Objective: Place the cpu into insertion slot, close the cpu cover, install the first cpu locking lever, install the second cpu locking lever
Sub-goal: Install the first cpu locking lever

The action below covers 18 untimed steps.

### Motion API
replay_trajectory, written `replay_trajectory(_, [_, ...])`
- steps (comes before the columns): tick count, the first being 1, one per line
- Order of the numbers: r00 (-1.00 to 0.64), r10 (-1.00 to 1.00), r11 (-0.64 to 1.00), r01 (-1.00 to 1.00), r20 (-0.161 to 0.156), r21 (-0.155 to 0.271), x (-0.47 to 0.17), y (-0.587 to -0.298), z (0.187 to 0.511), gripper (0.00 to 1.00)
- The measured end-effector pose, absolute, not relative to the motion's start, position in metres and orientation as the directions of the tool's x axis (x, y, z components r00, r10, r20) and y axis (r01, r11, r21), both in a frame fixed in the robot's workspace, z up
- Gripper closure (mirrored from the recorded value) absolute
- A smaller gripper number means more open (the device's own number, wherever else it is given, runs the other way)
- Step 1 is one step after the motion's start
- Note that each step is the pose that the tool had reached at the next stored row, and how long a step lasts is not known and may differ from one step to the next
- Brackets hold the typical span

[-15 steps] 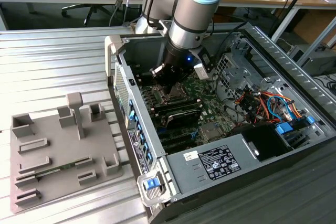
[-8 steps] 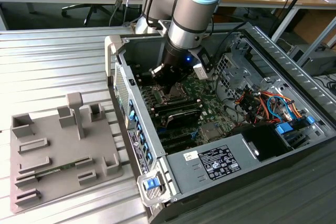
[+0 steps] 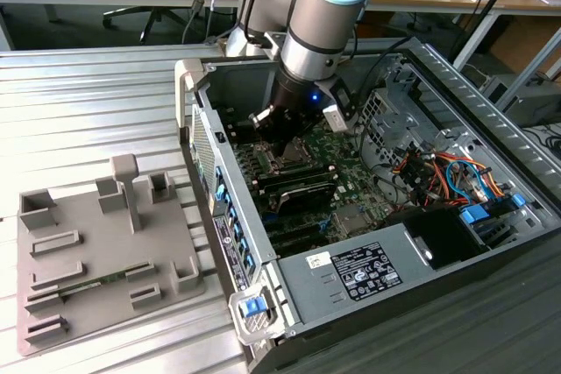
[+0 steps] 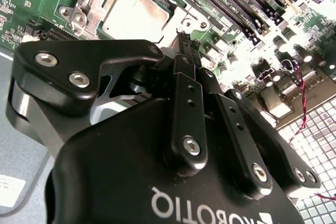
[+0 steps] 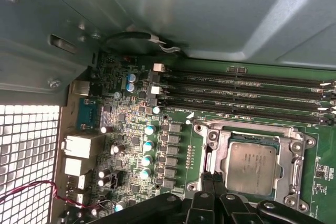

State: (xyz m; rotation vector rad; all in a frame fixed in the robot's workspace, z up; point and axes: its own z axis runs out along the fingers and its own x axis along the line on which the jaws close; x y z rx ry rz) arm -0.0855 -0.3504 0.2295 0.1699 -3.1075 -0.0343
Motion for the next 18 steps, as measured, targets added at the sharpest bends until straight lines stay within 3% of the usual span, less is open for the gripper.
replay_trajectory(18, [-0.994, -0.109, 0.994, -0.109, 0.024, 0.023, -0.0936, -0.3503, 0.2322, 0.89])
